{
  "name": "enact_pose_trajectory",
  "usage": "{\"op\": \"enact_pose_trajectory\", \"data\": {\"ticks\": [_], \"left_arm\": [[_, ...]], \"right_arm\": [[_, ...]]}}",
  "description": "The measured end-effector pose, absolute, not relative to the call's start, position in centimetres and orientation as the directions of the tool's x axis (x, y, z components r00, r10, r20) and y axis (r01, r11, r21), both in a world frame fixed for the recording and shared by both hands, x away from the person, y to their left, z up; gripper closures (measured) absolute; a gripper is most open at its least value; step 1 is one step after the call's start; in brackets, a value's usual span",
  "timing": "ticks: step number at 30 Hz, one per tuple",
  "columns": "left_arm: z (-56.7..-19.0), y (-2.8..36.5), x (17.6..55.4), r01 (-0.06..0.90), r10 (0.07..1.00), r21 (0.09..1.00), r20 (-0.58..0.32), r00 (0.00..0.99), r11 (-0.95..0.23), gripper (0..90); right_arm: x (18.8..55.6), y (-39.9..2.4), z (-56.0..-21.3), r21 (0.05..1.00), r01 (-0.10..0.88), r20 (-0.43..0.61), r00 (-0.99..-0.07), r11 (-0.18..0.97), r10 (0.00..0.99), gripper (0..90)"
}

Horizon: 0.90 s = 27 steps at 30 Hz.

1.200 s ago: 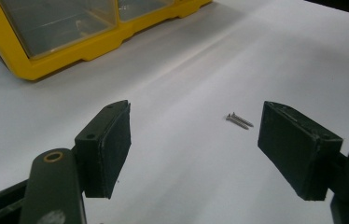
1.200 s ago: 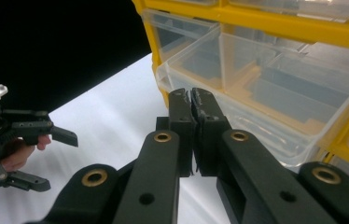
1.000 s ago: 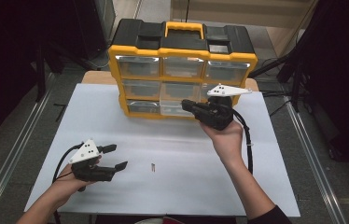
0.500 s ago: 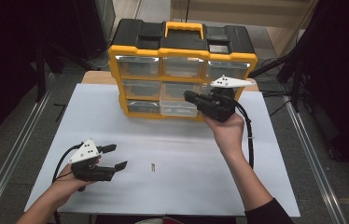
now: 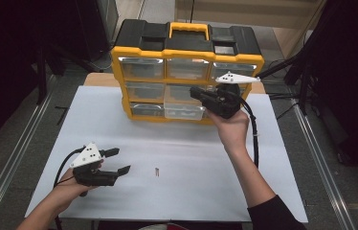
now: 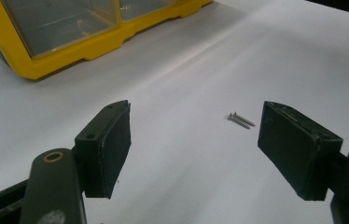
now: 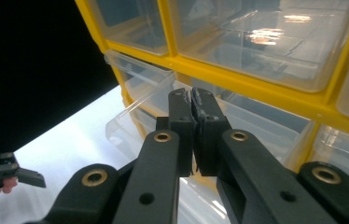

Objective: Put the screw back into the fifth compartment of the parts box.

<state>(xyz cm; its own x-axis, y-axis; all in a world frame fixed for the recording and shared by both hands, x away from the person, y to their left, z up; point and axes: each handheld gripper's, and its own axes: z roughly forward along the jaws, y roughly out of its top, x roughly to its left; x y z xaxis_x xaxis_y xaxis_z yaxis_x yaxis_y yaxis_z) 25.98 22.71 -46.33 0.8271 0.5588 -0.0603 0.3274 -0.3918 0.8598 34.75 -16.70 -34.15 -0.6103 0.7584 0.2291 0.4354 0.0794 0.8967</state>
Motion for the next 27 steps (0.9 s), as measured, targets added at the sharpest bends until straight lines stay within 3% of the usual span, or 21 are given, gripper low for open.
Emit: {"op": "enact_pose_trajectory", "data": {"ticks": [22,23,27], "left_arm": [[-46.3,22.6,26.0,0.324,0.549,0.860,-0.062,0.833,-0.395,25.7],[-46.3,22.6,25.9,0.323,0.547,0.860,-0.062,0.835,-0.395,25.7],[-46.3,22.6,25.9,0.321,0.546,0.860,-0.060,0.836,-0.397,25.7]], "right_arm": [[35.9,-16.0,-35.6,0.885,0.455,0.220,-0.591,0.095,0.777,87.7],[35.8,-15.9,-35.5,0.886,0.453,0.215,-0.589,0.097,0.779,86.4],[35.6,-16.1,-35.4,0.898,0.431,0.221,-0.606,0.082,0.764,60.8]]}}
